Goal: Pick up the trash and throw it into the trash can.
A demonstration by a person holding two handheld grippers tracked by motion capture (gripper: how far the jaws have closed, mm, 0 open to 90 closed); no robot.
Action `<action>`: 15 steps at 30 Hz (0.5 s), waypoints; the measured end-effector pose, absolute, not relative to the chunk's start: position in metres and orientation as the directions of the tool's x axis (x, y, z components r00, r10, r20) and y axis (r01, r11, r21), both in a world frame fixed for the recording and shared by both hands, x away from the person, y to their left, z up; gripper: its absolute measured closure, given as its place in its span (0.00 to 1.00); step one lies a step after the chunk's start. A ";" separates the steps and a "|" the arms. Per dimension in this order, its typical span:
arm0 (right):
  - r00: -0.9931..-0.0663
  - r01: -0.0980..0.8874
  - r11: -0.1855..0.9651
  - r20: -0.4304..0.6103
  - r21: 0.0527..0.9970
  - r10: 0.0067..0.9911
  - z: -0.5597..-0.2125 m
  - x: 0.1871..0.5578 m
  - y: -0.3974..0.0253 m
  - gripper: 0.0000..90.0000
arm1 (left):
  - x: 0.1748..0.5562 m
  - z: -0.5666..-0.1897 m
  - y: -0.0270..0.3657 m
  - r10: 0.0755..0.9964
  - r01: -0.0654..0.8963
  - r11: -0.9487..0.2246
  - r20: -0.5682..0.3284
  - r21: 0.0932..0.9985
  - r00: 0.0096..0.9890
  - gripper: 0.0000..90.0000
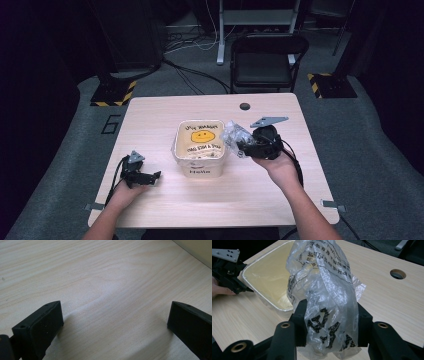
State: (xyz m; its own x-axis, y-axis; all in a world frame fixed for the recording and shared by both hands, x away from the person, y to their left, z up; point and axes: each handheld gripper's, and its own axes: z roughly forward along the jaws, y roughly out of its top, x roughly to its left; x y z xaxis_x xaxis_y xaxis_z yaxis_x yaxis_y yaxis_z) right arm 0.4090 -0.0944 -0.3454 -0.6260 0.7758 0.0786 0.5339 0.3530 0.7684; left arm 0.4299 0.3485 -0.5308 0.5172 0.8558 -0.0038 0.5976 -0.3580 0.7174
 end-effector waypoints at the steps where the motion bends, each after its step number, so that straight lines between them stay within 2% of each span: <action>1: -0.630 0.529 0.357 0.075 0.770 0.773 -0.345 0.410 -0.093 0.63 | 0.430 -0.531 0.348 0.856 0.598 -0.358 -0.004 0.717 0.517 0.00; 15: -0.661 0.504 0.379 0.064 0.776 0.748 -0.339 0.418 -0.070 0.63 | 0.430 -0.531 0.348 0.857 0.598 -0.354 -0.006 0.719 0.515 0.00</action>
State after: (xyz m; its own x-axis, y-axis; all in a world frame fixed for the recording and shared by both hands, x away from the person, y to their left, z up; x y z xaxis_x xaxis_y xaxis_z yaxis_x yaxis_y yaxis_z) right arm 0.4185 -0.0696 -0.3392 -0.6607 0.7479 0.0642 0.5043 0.3789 0.7760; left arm 0.4298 0.3482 -0.5310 0.5150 0.8572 -0.0064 0.5978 -0.3538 0.7193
